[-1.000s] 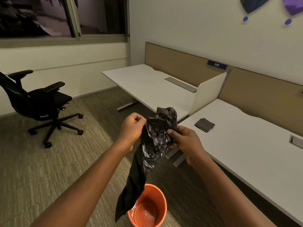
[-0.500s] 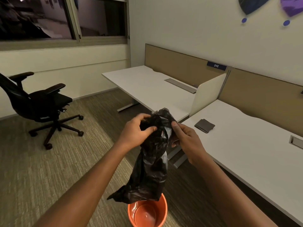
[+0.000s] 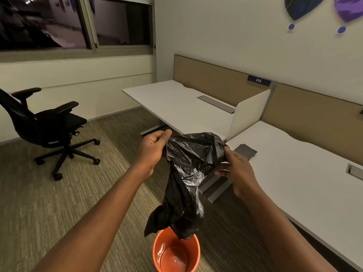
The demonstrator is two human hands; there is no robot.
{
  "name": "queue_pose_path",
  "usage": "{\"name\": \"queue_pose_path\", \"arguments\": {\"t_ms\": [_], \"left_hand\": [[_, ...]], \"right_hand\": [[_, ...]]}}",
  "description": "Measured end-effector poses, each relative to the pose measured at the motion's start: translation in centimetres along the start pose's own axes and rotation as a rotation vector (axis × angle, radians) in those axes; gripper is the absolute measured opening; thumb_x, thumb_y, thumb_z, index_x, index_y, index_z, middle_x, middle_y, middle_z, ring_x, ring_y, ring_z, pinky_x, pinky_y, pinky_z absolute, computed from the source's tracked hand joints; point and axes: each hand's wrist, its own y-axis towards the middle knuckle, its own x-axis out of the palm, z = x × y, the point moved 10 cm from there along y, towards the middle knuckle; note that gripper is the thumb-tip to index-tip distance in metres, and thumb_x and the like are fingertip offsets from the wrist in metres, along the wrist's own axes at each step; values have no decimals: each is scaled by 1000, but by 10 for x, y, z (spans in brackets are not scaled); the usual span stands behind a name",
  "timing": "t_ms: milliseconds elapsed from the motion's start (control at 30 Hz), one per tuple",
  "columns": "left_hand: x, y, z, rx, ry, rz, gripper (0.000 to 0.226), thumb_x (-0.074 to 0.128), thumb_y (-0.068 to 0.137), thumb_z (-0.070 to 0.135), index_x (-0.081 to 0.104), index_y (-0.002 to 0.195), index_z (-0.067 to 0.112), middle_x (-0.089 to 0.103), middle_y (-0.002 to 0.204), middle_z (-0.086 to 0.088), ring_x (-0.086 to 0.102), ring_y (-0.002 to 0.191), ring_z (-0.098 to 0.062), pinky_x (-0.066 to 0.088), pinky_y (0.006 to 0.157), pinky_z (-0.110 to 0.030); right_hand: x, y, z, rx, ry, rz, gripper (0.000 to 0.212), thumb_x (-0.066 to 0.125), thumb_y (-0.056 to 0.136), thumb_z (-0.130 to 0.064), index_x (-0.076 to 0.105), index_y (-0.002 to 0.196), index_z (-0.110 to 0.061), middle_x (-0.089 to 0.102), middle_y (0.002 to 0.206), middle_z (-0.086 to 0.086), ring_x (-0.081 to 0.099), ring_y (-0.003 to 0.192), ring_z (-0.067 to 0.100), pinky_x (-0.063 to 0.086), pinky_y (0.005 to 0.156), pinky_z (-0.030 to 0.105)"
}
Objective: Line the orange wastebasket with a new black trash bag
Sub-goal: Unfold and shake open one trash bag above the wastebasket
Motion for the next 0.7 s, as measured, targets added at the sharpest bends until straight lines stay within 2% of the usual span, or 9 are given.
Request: {"name": "queue_pose_path", "arguments": {"t_ms": [33, 133, 200, 267, 333, 400, 500, 600, 700], "left_hand": [[3, -1, -4, -40, -60, -14, 30, 66, 87, 57, 73, 86, 28, 75, 90, 9, 67, 93, -5, 48, 86, -29], [20, -11, -31, -174, -25, -192, 83, 67, 58, 87, 62, 120, 32, 70, 118, 10, 63, 115, -14, 52, 93, -39], [36, -26, -61, -322, 89, -384, 103, 74, 49, 86, 53, 136, 36, 63, 135, 5, 56, 127, -20, 46, 106, -46], [53, -44, -86, -422, 176, -573, 73, 87, 53, 67, 67, 120, 47, 71, 126, 6, 61, 123, -18, 46, 106, -44], [64, -51, -99, -409, 182, -644, 36, 88, 69, 37, 78, 104, 39, 77, 116, 4, 67, 117, -19, 50, 105, -42], [62, -45, -97, -370, 112, -595, 24, 80, 82, 20, 80, 105, 26, 77, 115, -4, 71, 112, -22, 53, 103, -41], [34, -24, -79, -373, -82, -348, 26, 74, 85, 30, 78, 104, 12, 76, 112, -16, 74, 96, -29, 61, 80, -35], [0, -3, -63, -363, -166, -85, 28, 68, 92, 39, 75, 96, 12, 80, 79, 0, 76, 66, -11, 55, 50, -19], [-6, 3, -61, -367, -192, 2, 23, 66, 93, 45, 69, 86, 23, 72, 56, 17, 68, 48, 2, 46, 37, -12]], "right_hand": [[4, 0, 4, 72, 123, -24, 31, 51, 104, -35, 74, 102, -13, 77, 80, 2, 68, 70, 18, 55, 56, 29], [20, -2, 1, 211, 413, -112, 23, 56, 101, -23, 69, 111, -7, 74, 78, 2, 68, 66, 13, 56, 53, 25], [30, -1, -10, 234, 521, -149, 18, 57, 100, -18, 66, 106, -4, 71, 73, 3, 69, 61, 11, 58, 52, 22], [37, 2, -22, 239, 562, -167, 15, 58, 98, -16, 67, 100, -4, 68, 76, 5, 68, 63, 13, 60, 57, 22], [38, 9, -32, 224, 553, -153, 14, 63, 96, -17, 69, 97, -4, 68, 76, 4, 67, 63, 13, 59, 59, 22], [30, 17, -42, 198, 564, -95, 17, 68, 94, -20, 68, 97, -4, 66, 73, 4, 66, 59, 12, 58, 56, 22], [3, 28, -44, 161, 641, 24, 44, 68, 93, -40, 64, 115, -3, 70, 95, 10, 72, 81, 18, 62, 69, 28], [-9, 24, -24, 142, 311, 60, 68, 54, 90, -67, 59, 123, -7, 67, 113, 14, 69, 101, 30, 60, 86, 45], [31, 2, 2, 131, -108, -214, 71, 61, 79, -75, 63, 119, -17, 70, 111, 8, 70, 92, 23, 62, 73, 38]]}}
